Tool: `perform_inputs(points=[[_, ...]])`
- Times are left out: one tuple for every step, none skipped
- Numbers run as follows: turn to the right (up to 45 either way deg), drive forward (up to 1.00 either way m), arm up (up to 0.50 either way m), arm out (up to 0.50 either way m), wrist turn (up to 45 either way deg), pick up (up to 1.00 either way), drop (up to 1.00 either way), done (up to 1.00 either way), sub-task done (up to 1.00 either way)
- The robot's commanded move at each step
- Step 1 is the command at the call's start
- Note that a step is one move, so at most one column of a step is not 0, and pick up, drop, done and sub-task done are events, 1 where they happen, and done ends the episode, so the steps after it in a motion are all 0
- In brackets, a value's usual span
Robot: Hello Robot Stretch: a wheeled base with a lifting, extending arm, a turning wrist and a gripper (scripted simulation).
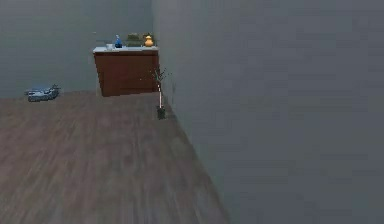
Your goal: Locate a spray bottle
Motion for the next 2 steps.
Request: perform_inputs(points=[[-24.0,0.0,0.0,0.0,0.0,0.0,0.0,0.0,0.0],[0.0,1.0,0.0,0.0,0.0,0.0,0.0,0.0,0.0]])
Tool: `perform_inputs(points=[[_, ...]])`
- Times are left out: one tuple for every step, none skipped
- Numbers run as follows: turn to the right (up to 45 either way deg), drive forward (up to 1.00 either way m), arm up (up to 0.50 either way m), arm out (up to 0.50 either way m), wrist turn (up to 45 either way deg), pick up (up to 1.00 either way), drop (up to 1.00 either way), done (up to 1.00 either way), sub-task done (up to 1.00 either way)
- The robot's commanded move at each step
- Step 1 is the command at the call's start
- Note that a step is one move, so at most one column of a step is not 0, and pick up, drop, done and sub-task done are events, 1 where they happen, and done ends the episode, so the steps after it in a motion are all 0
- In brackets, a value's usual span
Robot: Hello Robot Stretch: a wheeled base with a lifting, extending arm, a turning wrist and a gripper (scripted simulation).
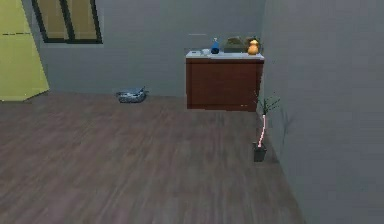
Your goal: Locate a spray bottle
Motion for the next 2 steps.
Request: perform_inputs(points=[[-3.0,0.0,0.0,0.0,0.0,0.0,0.0,0.0,0.0],[0.0,1.0,0.0,0.0,0.0,0.0,0.0,0.0,0.0]])
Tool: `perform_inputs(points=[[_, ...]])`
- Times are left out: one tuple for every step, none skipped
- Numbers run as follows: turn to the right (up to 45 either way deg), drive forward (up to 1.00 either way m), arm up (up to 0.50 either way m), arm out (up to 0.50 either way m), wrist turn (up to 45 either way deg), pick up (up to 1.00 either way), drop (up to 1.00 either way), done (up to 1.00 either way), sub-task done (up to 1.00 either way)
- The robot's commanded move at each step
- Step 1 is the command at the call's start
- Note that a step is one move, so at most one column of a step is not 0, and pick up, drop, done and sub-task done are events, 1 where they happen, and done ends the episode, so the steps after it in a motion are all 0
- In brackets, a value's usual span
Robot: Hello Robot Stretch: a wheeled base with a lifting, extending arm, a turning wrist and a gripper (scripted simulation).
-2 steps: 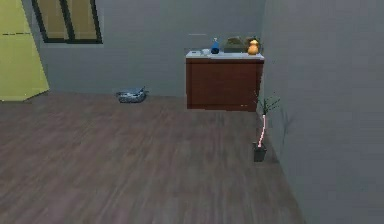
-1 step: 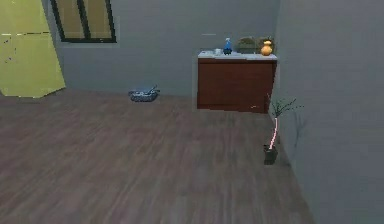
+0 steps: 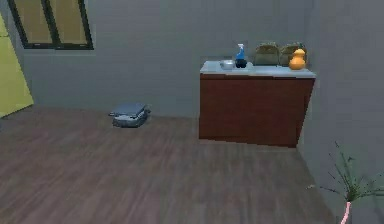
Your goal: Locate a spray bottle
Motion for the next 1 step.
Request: perform_inputs(points=[[0.0,0.7,0.0,0.0,0.0,0.0,0.0,0.0,0.0]])
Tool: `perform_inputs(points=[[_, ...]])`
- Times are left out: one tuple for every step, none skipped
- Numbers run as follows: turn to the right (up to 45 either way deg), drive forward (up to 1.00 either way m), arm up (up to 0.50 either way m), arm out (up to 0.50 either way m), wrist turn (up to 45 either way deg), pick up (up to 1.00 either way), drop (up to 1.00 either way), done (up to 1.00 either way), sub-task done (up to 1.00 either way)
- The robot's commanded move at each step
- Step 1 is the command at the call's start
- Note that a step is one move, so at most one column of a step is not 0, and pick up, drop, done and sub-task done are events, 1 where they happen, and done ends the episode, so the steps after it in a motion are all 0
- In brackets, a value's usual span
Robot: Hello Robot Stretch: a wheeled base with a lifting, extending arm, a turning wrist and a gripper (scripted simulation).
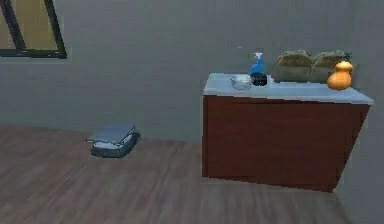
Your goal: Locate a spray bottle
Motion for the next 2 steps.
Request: perform_inputs(points=[[9.0,0.0,0.0,0.0,0.0,0.0,0.0,0.0,0.0],[0.0,0.5,0.0,0.0,0.0,0.0,0.0,0.0,0.0]])
